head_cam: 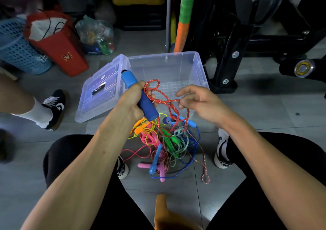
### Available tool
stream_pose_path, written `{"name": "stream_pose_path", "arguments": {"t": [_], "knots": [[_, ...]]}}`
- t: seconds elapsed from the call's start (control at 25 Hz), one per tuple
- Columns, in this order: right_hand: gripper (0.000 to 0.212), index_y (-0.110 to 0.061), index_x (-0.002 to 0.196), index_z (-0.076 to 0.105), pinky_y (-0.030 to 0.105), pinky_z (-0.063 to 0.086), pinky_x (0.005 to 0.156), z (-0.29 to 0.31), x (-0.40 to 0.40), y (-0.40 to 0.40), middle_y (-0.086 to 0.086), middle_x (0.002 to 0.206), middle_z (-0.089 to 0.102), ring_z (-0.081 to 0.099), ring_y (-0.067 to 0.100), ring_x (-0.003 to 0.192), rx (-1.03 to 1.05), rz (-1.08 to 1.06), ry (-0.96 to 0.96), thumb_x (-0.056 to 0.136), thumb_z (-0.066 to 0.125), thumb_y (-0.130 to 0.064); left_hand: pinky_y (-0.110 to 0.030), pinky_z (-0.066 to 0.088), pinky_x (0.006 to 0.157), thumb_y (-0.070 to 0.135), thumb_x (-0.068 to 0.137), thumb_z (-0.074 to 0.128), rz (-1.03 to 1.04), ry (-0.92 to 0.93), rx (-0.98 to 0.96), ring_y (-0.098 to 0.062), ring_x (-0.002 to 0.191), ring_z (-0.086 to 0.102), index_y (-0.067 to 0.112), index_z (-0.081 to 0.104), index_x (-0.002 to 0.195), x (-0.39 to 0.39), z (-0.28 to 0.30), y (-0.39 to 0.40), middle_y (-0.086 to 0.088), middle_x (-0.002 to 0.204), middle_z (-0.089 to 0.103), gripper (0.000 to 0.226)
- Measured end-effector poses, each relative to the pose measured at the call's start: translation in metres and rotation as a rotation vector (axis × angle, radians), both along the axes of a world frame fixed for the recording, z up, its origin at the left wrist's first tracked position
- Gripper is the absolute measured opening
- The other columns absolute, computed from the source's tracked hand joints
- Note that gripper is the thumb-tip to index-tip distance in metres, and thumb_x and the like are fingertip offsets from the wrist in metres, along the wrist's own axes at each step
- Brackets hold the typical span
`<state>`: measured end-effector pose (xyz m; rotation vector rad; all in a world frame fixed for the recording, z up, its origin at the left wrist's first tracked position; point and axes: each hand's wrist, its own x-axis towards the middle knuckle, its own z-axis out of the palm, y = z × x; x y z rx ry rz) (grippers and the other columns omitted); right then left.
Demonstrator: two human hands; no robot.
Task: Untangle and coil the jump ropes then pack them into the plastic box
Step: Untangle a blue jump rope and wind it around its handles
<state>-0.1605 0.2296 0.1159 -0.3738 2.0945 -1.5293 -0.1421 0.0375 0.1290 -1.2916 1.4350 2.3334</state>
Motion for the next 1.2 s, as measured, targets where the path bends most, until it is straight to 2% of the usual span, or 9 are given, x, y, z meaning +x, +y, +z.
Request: {"name": "stream_pose_path", "arguments": {"t": [0.12,0.32,0.48,0.64,0.72,0.84,1.0,1.08,1.2], "knots": [[0.022,-0.016,0.099,0.062,0.034,0.048,0.081,0.007,0.002,0.001,-0.003,0.066,0.064,0.064,0.014,0.071,-0.047,0.039,-0.129,0.097,0.048,0.0,-0.023,0.049,0.051,0.02,0.095,0.052,0.003,0.001,-0.004,-0.009,0.038,0.047,0.015,0.048,0.07,0.0,-0.001,0.001,0.002,0.047,0.049,0.025],[0.017,-0.023,0.099,0.061,0.028,0.046,0.066,-0.003,0.002,-0.001,-0.004,0.081,0.058,0.056,0.006,0.059,0.216,0.029,0.109,0.09,0.061,-0.008,-0.024,0.05,0.052,0.02,0.094,0.053,-0.02,-0.001,0.017,-0.01,0.038,0.048,0.015,0.049,0.072,0.0,-0.004,0.001,0.001,0.048,0.05,0.023],[0.032,-0.028,0.109,0.067,0.007,0.037,0.061,-0.014,0.001,-0.004,-0.009,0.1,0.058,0.052,-0.013,0.065,0.312,0.152,0.194,0.08,0.077,-0.019,-0.026,0.049,0.056,0.019,0.094,0.054,-0.011,0.015,0.053,-0.01,0.039,0.047,0.015,0.049,0.071,0.002,-0.003,-0.002,0.001,0.047,0.05,0.023],[0.011,-0.018,0.091,0.075,0.019,0.043,0.076,-0.022,0.003,-0.015,-0.013,0.085,0.068,0.059,-0.006,0.074,0.237,0.141,0.139,0.081,0.078,-0.023,-0.025,0.051,0.053,0.018,0.093,0.055,-0.008,0.034,0.098,-0.011,0.042,0.047,0.014,0.049,0.069,0.004,-0.002,-0.005,-0.001,0.049,0.049,0.024],[0.012,-0.016,0.09,0.074,0.017,0.046,0.074,-0.019,0.006,-0.019,-0.016,0.074,0.07,0.063,-0.003,0.07,0.184,0.13,0.1,0.083,0.076,-0.026,-0.026,0.052,0.051,0.016,0.092,0.054,-0.001,0.047,0.12,-0.012,0.042,0.047,0.013,0.049,0.069,0.004,-0.001,-0.007,-0.002,0.052,0.048,0.024],[0.016,-0.013,0.089,0.076,0.027,0.051,0.08,-0.018,0.006,-0.027,0.001,0.085,0.075,0.068,0.01,0.078,0.127,0.1,0.061,0.08,0.078,-0.026,-0.026,0.051,0.046,0.015,0.093,0.053,0.002,0.064,0.157,-0.014,0.042,0.046,0.012,0.048,0.067,0.005,0.002,-0.008,-0.004,0.055,0.045,0.027],[0.011,-0.01,0.086,0.077,0.027,0.048,0.072,-0.025,0.007,-0.036,0.015,0.084,0.072,0.06,0.007,0.071,0.137,0.101,0.016,0.081,0.077,-0.021,-0.028,0.053,0.048,0.016,0.093,0.054,-0.02,0.074,0.16,-0.015,0.046,0.047,0.012,0.051,0.067,0.006,0.003,-0.01,-0.005,0.058,0.046,0.027],[0.004,-0.009,0.084,0.076,0.027,0.05,0.071,-0.026,0.009,-0.038,0.013,0.082,0.073,0.062,0.007,0.071,0.093,0.088,0.003,0.081,0.074,-0.011,-0.027,0.054,0.05,0.016,0.094,0.053,-0.014,0.072,0.165,-0.014,0.045,0.046,0.012,0.051,0.065,0.007,0.002,-0.011,-0.004,0.056,0.046,0.029],[0.017,-0.012,0.076,0.068,0.018,0.043,0.061,-0.024,0.007,-0.037,0.0,0.065,0.062,0.054,0.002,0.057,-0.019,-0.04,-0.01,0.082,0.063,0.003,-0.023,0.048,0.05,0.017,0.095,0.051,0.059,0.058,0.142,-0.013,0.04,0.044,0.013,0.047,0.062,0.006,-0.002,-0.018,-0.002,0.047,0.045,0.033]]}}
